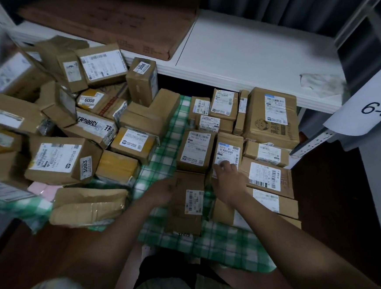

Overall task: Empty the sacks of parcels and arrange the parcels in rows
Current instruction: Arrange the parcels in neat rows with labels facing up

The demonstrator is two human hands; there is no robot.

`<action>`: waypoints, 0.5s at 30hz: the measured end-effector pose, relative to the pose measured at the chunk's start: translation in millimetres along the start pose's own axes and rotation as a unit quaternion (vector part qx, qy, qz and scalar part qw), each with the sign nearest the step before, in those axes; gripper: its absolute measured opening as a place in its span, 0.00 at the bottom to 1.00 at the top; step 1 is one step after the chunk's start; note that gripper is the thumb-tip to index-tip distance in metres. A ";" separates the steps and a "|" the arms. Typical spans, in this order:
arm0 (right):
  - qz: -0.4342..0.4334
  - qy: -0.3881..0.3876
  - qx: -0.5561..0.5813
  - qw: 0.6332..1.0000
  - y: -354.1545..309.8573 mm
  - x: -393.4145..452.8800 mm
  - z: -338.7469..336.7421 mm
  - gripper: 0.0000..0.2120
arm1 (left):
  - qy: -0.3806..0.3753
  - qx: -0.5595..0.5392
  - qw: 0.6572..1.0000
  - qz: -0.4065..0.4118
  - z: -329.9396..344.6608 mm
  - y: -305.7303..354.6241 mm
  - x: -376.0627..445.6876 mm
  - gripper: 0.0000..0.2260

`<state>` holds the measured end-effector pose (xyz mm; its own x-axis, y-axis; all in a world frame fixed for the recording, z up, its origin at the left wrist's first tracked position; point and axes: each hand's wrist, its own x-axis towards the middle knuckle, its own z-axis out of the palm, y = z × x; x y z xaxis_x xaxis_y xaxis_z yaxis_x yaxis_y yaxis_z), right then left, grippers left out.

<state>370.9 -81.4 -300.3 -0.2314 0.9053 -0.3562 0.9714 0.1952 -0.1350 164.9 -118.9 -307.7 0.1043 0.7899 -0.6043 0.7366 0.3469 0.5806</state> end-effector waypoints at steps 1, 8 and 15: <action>-0.021 0.009 0.012 1.000 -6.2 -0.3 0.5 0.23 | 0.011 0.018 1.000 0.010 -5.6 -0.3 -3.0 0.13; -0.201 0.002 0.026 0.979 -74.6 5.0 9.7 0.25 | 0.110 0.090 0.990 0.025 -65.0 -35.7 -12.5 0.13; -0.323 -0.085 -0.022 0.942 -164.0 4.1 15.6 0.36 | 0.162 0.111 0.977 0.080 -125.3 -73.0 -31.3 0.11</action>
<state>209.7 -115.6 -294.1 -0.7769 0.5198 -0.3552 0.6252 0.7037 -0.3376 24.1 -105.6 -262.9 0.0395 0.9560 -0.2905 0.8591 0.1160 0.4985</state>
